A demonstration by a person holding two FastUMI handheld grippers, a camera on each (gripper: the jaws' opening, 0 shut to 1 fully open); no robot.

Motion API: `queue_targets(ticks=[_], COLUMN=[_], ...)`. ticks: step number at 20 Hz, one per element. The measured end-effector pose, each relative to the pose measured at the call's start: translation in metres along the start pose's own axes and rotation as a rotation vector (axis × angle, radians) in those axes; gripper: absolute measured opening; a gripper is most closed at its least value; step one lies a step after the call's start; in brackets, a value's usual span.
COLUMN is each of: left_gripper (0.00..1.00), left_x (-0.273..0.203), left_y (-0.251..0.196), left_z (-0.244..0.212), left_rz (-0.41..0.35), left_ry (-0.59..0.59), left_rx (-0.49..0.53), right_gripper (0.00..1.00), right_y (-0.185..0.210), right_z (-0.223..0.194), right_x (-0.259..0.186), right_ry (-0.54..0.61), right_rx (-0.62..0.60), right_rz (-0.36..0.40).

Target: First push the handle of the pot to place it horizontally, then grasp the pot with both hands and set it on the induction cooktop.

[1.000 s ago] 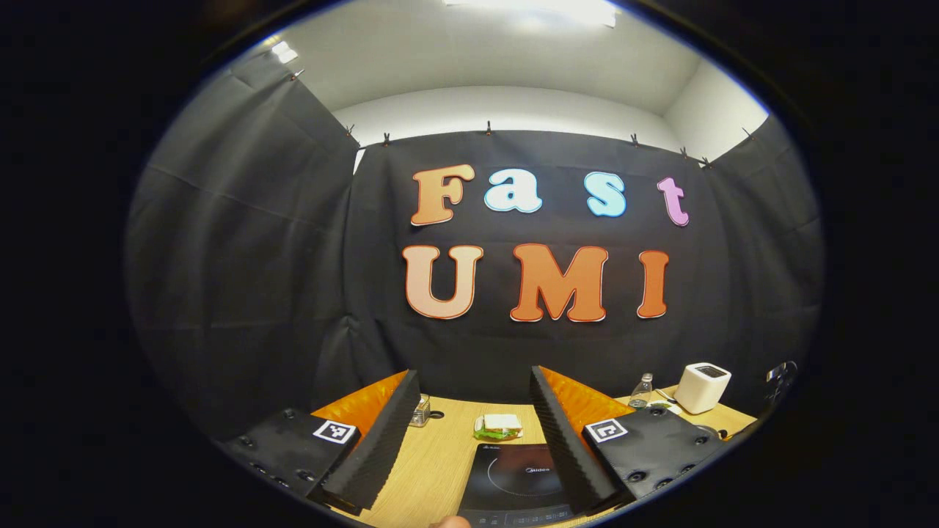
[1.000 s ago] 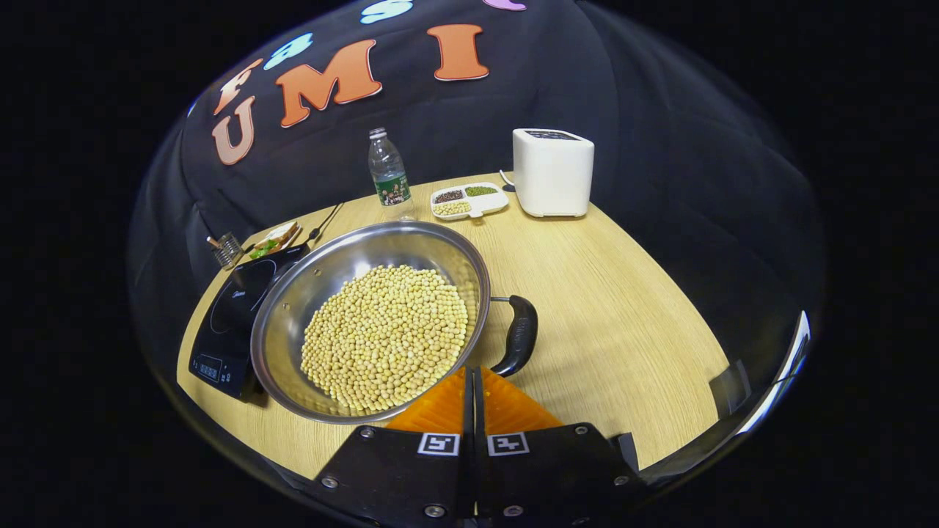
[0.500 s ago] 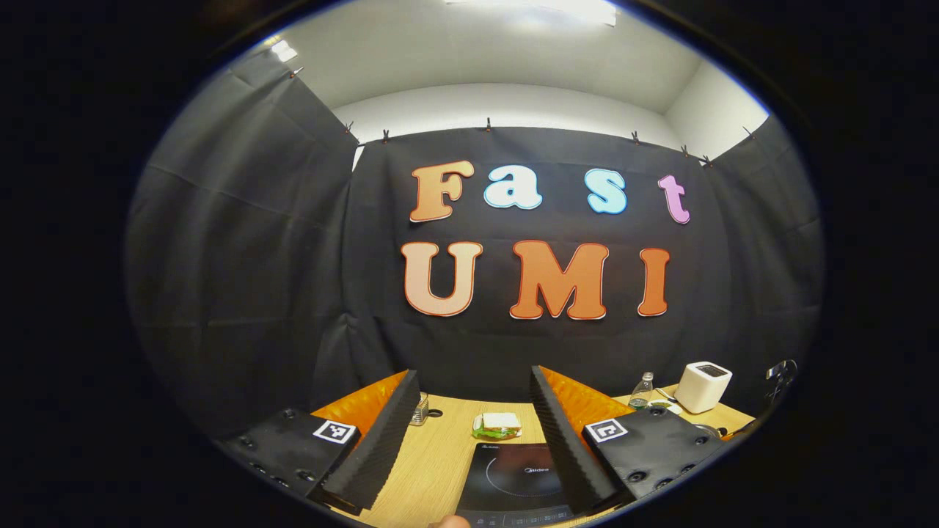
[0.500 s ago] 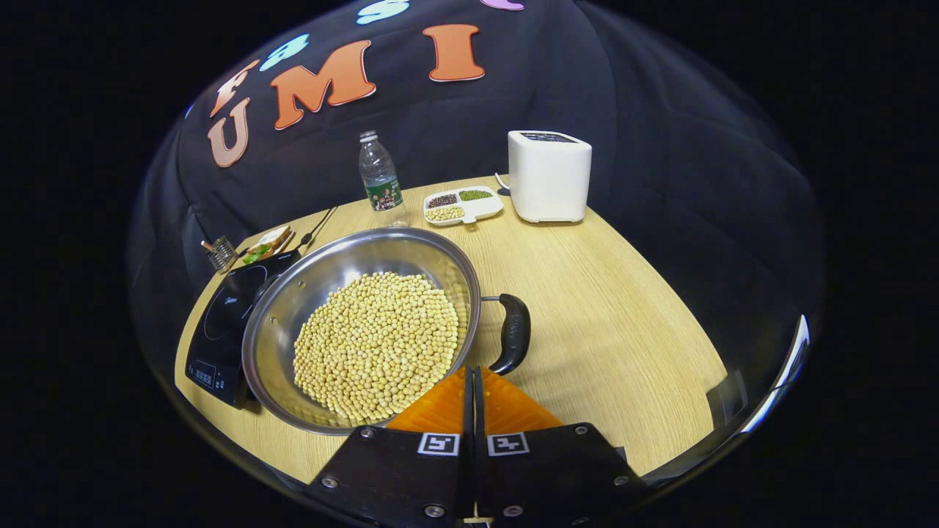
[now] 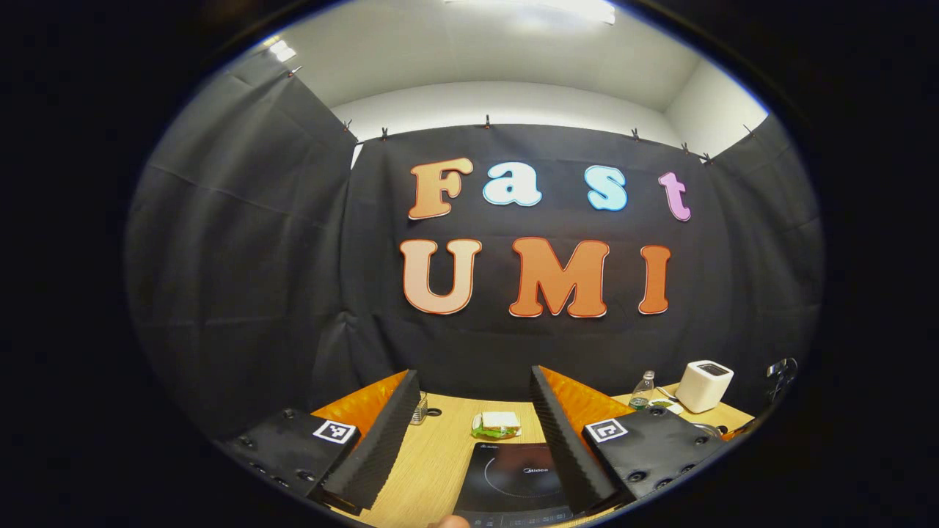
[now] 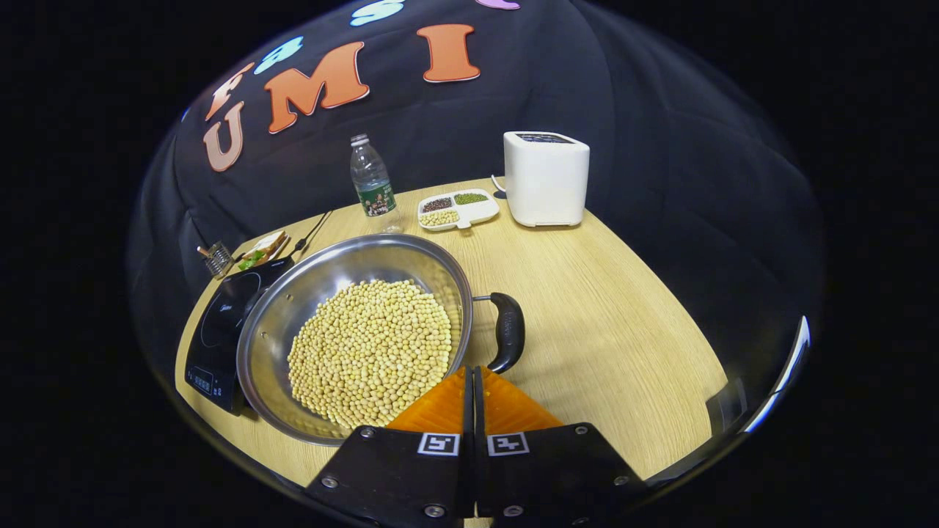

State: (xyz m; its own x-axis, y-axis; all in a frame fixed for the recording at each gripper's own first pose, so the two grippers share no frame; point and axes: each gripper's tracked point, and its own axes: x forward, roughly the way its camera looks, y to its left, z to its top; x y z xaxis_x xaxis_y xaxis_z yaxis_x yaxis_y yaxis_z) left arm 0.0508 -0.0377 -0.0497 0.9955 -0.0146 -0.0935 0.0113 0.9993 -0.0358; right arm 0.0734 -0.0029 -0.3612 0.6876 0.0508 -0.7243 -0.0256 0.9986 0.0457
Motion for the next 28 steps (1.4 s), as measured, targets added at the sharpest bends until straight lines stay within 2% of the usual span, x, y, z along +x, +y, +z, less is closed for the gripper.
queue_targets(ticks=[17,21,28], left_gripper=[0.98,0.98,0.98], left_x=[0.004,0.003,0.006], left_y=[-0.026,-0.049,-0.083], left_z=[-0.009,-0.022,-0.046], left_rz=[-0.015,-0.064,-0.102], left_ry=[0.009,0.045,0.050], left_rx=[-0.002,-0.040,-0.017], right_gripper=[0.00,0.00,0.01], right_y=[-0.004,-0.005,-0.019], right_z=[0.011,0.008,0.012], right_x=[0.014,0.011,-0.006], right_ry=[0.004,0.012,-0.032], right_rx=[0.003,0.006,0.005], right_rz=[-0.013,-0.022,-0.042])
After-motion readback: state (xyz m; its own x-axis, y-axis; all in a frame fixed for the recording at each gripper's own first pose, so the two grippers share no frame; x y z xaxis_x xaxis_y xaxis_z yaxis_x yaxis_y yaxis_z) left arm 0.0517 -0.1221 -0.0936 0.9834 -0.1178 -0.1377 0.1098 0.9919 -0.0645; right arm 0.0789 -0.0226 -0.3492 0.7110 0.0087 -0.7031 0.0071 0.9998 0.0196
